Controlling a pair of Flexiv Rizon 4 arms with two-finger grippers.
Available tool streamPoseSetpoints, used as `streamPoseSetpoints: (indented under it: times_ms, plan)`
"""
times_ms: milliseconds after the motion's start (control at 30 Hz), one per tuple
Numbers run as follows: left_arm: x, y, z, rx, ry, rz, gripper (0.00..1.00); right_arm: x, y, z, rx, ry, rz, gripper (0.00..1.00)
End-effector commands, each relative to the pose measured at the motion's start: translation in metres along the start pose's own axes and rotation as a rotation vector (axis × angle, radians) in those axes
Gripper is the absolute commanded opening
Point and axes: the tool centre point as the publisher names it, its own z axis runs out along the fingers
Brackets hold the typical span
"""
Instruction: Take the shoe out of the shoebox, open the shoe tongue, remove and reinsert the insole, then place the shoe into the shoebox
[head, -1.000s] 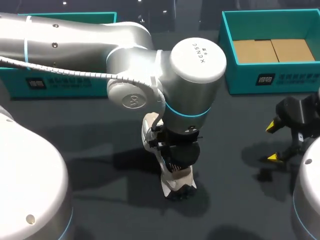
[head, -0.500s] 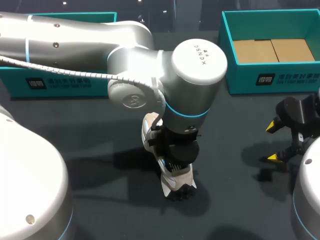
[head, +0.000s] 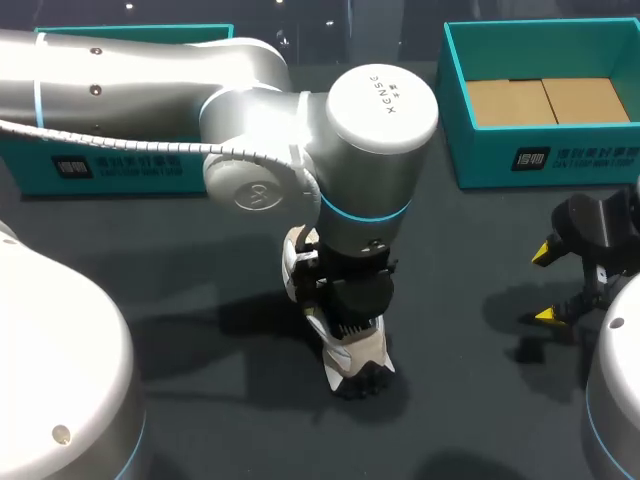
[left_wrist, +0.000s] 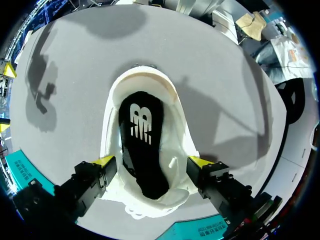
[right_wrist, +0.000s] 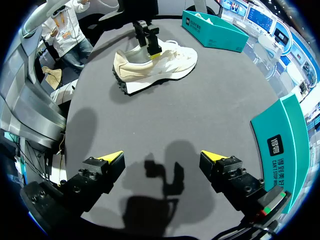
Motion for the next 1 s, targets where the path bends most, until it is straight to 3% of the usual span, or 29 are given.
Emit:
streamPoseSetpoints:
  times_ms: [33,167,433,1000]
  plan:
    - [0.009,0.008,-0.002,0.015,-0.027,-0.002,0.89,0.002,0.0,0.0,0.003,-0.004,0.001,1.0]
    - [0.011,0.01,-0.005,0.016,-0.034,-0.007,0.82,0.002,0.0,0.0,0.003,-0.004,0.001,1.0]
    - [0.015,0.008,-0.002,0.02,-0.031,-0.028,0.82,0.002,0.0,0.0,0.003,-0.004,0.001,1.0]
    - [0.018,0.049,-0.017,0.055,-0.081,-0.07,0.67,0.002,0.0,0.0,0.003,-0.004,0.001,1.0]
